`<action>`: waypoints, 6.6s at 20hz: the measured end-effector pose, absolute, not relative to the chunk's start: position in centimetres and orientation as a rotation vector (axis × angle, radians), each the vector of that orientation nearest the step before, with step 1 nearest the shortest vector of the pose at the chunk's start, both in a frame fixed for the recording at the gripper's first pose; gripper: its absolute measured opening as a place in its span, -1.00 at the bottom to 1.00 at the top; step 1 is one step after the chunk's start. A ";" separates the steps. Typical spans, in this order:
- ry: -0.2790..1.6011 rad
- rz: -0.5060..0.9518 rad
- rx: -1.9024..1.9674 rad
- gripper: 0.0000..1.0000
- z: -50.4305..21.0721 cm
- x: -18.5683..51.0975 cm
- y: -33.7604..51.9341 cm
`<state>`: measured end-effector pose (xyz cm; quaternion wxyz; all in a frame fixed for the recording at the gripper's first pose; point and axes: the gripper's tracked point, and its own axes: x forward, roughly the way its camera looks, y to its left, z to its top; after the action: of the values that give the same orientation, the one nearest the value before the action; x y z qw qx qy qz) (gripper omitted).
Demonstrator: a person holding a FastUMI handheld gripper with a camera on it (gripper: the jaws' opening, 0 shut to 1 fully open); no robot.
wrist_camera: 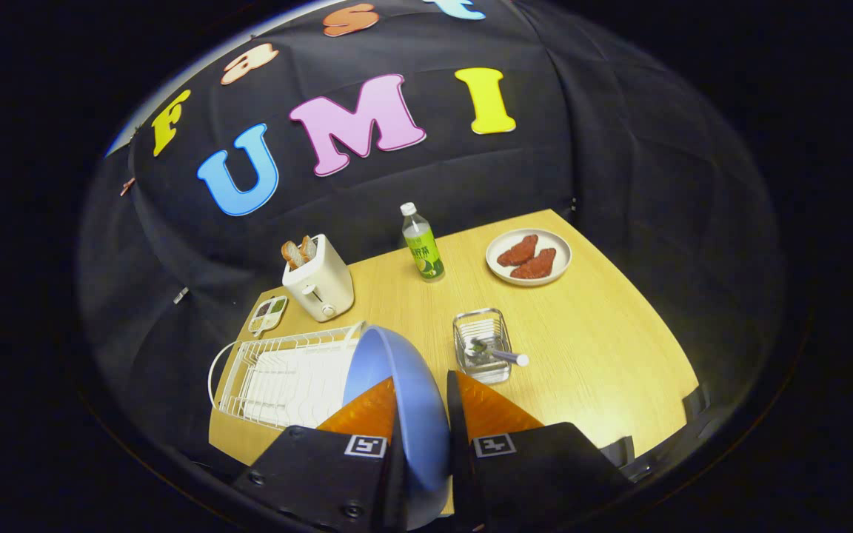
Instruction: Take the plate from the dish rack, then take the spoon from the basket and place it into the plate.
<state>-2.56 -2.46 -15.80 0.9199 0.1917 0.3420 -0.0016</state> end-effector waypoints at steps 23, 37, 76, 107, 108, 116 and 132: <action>0.950 0.052 0.547 -0.36 -33.8 -2.3 -7.0; 0.582 0.024 0.211 0.97 -24.2 -0.3 -12.7; 0.350 0.488 0.004 -0.19 -27.4 8.6 -5.6; 0.354 0.810 -0.013 -0.61 -17.7 -2.6 -0.4; 0.369 0.839 -0.025 -0.60 -19.0 -3.1 0.3; 0.486 0.906 -0.092 -0.60 -25.9 -5.3 2.5; 0.578 0.840 -0.062 0.06 -27.8 -4.7 0.5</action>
<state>-4.71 0.49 -27.78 0.8724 -0.0299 0.2766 0.4019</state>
